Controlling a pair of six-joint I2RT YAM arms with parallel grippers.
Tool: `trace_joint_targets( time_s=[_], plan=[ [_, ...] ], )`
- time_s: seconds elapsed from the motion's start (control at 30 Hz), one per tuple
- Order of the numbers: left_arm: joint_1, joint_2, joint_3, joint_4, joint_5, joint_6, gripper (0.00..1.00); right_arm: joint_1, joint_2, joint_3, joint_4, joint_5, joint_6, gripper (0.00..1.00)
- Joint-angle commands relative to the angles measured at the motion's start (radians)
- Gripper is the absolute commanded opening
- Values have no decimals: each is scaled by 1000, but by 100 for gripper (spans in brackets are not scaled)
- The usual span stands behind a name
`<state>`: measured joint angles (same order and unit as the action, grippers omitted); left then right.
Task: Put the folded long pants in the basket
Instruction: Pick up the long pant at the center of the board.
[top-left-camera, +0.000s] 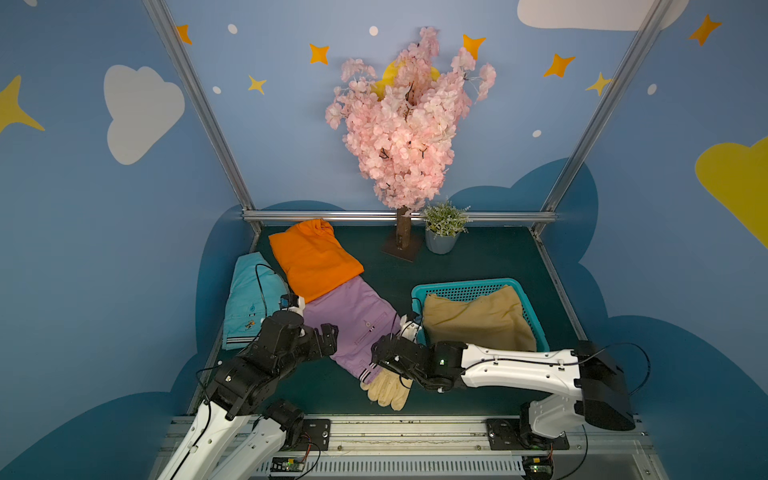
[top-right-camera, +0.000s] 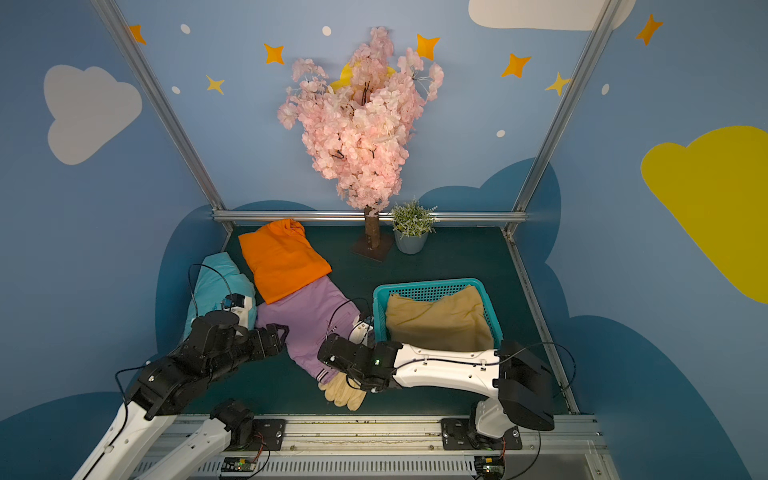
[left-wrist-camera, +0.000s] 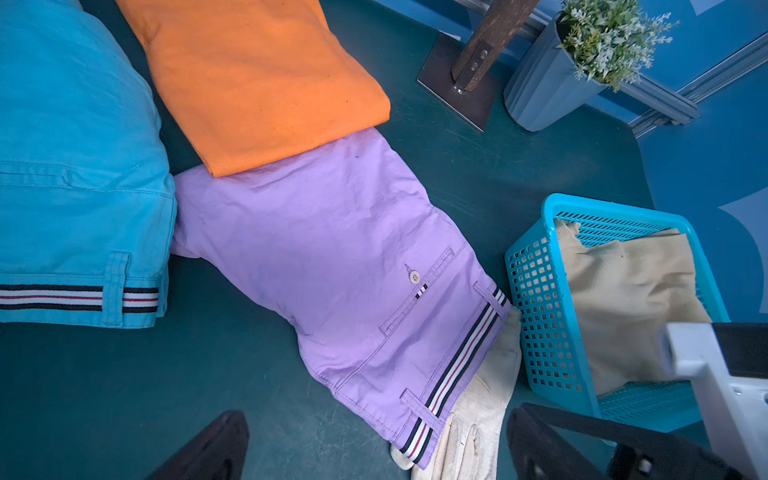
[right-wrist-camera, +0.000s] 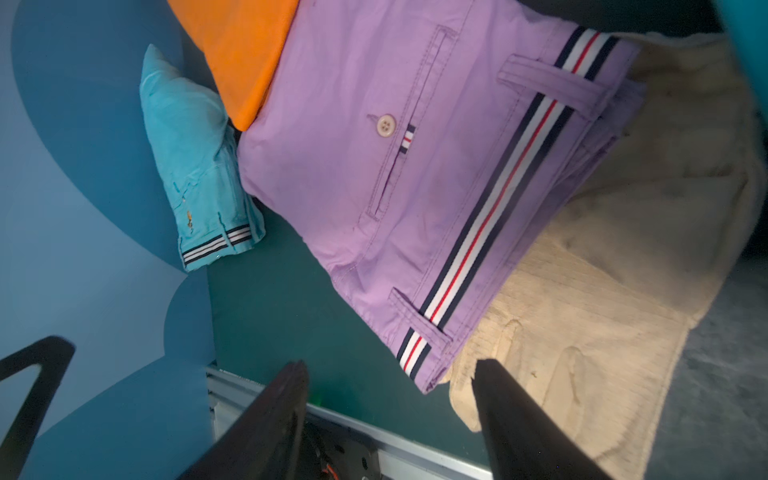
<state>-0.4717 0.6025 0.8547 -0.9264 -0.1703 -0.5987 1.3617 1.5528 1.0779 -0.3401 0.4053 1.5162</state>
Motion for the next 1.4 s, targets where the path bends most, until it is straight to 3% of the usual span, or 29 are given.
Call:
trace_joint_targets(
  time_s=[0.0,0.67,0.9,1.1,1.27,1.37],
  plan=[
    [-2,-4,-2,3,-25,5,100,-12,53,40,-11,27,108,69],
    [-1,2,-3,6,-21,6,100,-112,228,12,25,-112,202,66],
    [-2,-7,-8,12,-14,8,100,-148,287,19,59,-180,209,58],
    [-2,0,-6,12,-13,9,100,-150,304,16,79,-183,209,57],
    [-2,-1,-6,13,-14,9,100,-154,309,0,110,-179,203,47],
    [-2,-1,-7,14,-13,10,100,-153,318,0,116,-180,192,47]
  ],
)
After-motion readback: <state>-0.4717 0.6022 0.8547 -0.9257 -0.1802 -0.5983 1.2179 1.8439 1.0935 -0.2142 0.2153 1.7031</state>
